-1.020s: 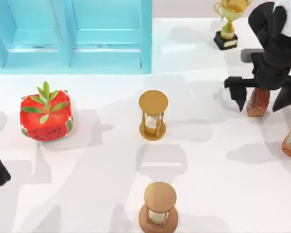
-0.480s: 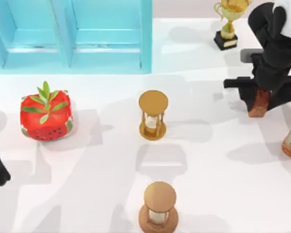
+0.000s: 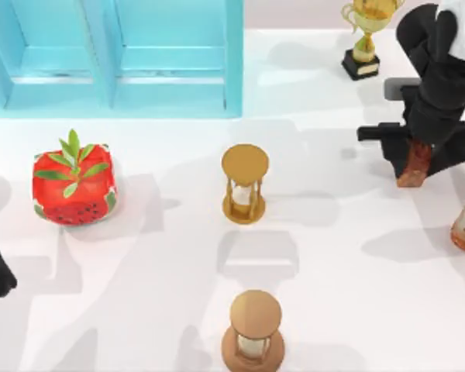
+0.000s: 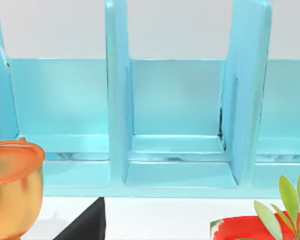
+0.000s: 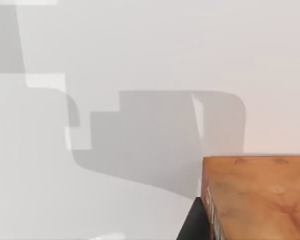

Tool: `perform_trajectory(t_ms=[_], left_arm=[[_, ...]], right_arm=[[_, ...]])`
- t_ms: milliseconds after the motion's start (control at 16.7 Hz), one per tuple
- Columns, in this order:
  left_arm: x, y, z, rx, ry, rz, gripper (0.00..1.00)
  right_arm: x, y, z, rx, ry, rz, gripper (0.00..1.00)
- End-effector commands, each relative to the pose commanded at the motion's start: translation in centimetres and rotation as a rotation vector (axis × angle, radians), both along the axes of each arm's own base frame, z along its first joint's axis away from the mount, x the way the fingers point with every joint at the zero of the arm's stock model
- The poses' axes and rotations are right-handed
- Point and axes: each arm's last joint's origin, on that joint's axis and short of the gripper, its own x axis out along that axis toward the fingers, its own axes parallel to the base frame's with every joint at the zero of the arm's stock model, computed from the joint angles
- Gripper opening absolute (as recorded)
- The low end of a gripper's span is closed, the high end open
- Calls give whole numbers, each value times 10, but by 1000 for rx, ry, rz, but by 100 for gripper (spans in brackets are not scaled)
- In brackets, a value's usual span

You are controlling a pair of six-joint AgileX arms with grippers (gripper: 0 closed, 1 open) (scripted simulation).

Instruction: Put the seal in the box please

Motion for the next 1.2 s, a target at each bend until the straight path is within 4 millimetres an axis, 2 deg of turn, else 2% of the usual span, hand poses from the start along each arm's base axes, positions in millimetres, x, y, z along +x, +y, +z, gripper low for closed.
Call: perform_trajectory(t_ms=[120, 240, 660, 1020, 1080, 1200], left_arm=[[0, 0, 0, 0, 0, 0, 100], [0, 0, 0, 0, 0, 0, 100], [0, 0, 0, 0, 0, 0, 100], [0, 0, 0, 0, 0, 0, 100], [0, 0, 0, 0, 0, 0, 100], [0, 0, 0, 0, 0, 0, 100]], right_arm=[[1, 2, 4, 0, 0, 6, 0], [3, 4, 18, 0, 4, 11, 0], [1, 0, 95, -1, 4, -1, 0], [0, 1, 98, 0, 3, 2, 0], [-1, -5, 99, 0, 4, 2, 0], [-4, -31, 105, 0, 6, 2, 0]])
